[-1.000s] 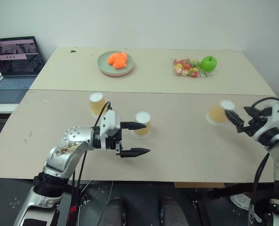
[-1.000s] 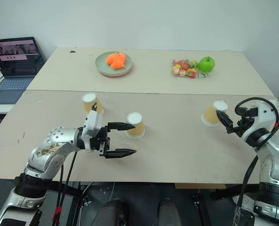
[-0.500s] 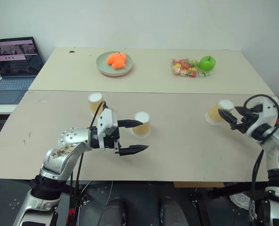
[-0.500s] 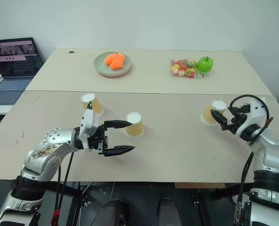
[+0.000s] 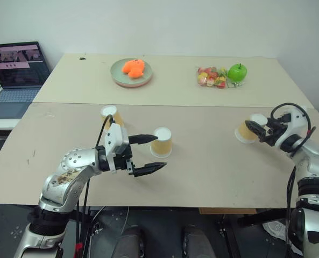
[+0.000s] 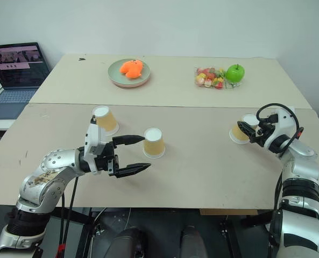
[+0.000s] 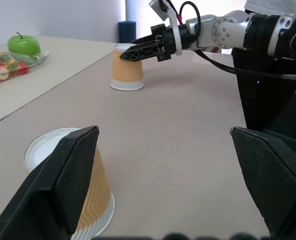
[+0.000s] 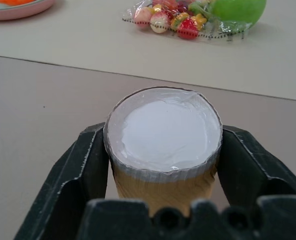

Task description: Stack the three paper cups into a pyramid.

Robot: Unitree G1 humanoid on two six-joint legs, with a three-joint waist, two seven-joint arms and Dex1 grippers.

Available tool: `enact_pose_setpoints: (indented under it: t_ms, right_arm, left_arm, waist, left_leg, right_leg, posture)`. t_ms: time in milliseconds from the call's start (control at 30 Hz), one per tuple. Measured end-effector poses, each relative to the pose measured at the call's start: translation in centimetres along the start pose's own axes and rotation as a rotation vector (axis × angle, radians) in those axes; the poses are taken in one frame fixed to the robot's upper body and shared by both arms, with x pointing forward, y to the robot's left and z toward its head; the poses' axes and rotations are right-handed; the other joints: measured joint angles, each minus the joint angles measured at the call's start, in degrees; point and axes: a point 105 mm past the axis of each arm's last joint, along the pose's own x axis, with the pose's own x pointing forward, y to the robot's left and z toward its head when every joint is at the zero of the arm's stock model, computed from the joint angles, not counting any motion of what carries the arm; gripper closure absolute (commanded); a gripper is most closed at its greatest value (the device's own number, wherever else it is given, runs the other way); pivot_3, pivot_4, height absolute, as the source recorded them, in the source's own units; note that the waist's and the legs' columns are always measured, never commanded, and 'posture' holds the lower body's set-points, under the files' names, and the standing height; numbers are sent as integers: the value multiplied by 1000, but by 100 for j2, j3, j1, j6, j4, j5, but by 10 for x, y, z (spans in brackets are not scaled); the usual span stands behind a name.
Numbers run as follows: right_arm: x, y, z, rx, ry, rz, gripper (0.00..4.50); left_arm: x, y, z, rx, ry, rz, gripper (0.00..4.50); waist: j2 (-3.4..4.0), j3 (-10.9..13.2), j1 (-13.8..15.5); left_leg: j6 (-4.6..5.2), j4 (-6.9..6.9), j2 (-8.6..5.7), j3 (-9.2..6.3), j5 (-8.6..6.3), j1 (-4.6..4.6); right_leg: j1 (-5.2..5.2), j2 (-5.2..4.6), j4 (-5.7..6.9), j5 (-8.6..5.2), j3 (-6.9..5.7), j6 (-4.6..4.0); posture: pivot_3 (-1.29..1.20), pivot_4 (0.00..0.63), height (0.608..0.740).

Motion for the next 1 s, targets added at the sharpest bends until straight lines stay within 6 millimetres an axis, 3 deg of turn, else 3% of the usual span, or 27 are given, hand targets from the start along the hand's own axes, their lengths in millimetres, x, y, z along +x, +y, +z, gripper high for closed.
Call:
enact_pose_setpoints:
  t_ms: [167, 267, 400, 467, 533, 633, 733, 1000]
  right_arm:
    - [6, 7, 12, -19, -26, 40, 1804]
    - [13, 20, 31, -23, -63, 108, 1804]
    - [16, 58, 65, 6, -142, 309, 1804]
    - [12, 97, 74, -6, -112, 522, 1804]
    - [6, 136, 70, -51, -44, 729, 1804]
    - [0, 164, 41, -82, 90, 881, 1804]
    - [-3, 174, 20, -101, 172, 938, 1804]
    - [5, 181, 12, -151, 155, 968, 1804]
  left_arm:
    - [-16, 8, 4, -24, -2, 90, 0]
    - [-27, 12, 3, -26, 12, 133, 0]
    - [-32, 10, -4, -45, 34, 150, 0]
    - [-33, 8, -5, -45, 37, 156, 0]
    - [-33, 6, -5, -42, 37, 157, 0]
    - [-33, 2, -5, -42, 40, 160, 0]
    - [-33, 2, -5, -40, 39, 165, 0]
    - [-33, 2, -4, -35, 36, 179, 0]
  waist:
    - [0, 0, -9]
    - [2, 1, -25]
    - [3, 2, -10]
    - [3, 2, -3]
    - [3, 2, 1]
    - [2, 2, 52]
    - [2, 3, 75]
    - [0, 3, 56]
  left_leg:
    - [-1, 0, 2, -1, 1, 1]
    - [-1, -2, 2, -1, 1, 0]
    - [-1, -3, 7, -2, 0, -1]
    - [0, -3, 9, -4, 0, -2]
    - [0, -2, 10, -7, 0, -2]
    - [2, 2, 3, -8, -1, -2]
    - [2, 2, 1, -8, -1, -2]
    - [0, 1, -2, -6, 0, -1]
  right_leg:
    - [-2, 0, 3, 0, 0, 0]
    - [-4, 0, 2, 0, 1, -1]
    - [-4, 0, 2, 0, -2, -1]
    - [-4, 0, 0, 0, -2, -1]
    - [-2, 0, 0, 0, -6, -1]
    - [3, -6, -1, 1, -8, -1]
    - [1, -7, -1, 1, -9, -1]
    - [-1, -5, 0, 1, -8, -2]
  posture:
    - [0, 150, 676]
    - [0, 150, 676]
    - [0, 150, 676]
    - [0, 150, 676]
    - [0, 150, 676]
    - [0, 150, 676]
    - [0, 150, 676]
    - [0, 150, 676]
